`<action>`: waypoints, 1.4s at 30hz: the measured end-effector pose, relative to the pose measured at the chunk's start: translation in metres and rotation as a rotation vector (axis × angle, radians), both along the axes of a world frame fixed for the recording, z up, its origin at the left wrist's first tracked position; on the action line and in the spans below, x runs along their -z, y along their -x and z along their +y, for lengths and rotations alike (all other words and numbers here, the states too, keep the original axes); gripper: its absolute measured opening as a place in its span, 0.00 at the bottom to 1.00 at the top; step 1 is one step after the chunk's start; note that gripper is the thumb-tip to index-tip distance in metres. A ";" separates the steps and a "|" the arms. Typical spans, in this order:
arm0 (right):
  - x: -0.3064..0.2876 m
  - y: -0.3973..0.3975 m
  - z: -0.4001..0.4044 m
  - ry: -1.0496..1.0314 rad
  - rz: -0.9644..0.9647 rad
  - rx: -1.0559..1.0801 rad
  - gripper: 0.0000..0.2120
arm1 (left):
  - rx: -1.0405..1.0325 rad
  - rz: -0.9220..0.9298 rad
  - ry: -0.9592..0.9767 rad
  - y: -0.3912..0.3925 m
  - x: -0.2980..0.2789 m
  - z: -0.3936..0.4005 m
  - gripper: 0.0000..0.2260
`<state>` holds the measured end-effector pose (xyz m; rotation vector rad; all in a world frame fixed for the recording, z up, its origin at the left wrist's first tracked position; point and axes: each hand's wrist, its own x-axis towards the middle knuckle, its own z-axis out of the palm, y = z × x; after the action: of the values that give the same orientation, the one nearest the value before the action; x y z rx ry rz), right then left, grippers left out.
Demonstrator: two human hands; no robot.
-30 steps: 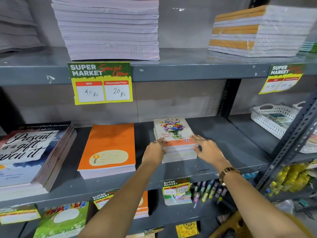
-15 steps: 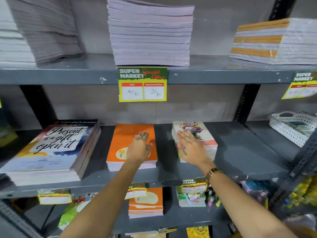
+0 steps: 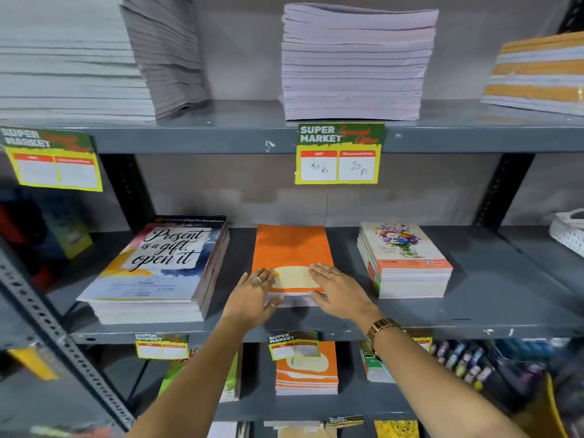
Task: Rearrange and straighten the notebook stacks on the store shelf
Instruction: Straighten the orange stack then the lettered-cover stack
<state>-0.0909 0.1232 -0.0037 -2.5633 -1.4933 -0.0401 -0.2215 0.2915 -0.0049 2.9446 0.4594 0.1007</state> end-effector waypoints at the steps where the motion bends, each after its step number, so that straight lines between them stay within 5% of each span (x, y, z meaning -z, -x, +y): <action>1: 0.001 0.001 0.001 0.011 0.001 0.000 0.26 | 0.010 0.001 0.006 0.002 0.004 0.002 0.26; 42: 0.002 0.002 0.014 0.092 0.039 0.122 0.23 | -0.002 -0.061 0.002 -0.012 0.015 0.017 0.23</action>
<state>-0.0930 0.1371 -0.0061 -2.7090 -1.3538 0.0636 -0.2097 0.3088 -0.0203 2.9297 0.4533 0.1902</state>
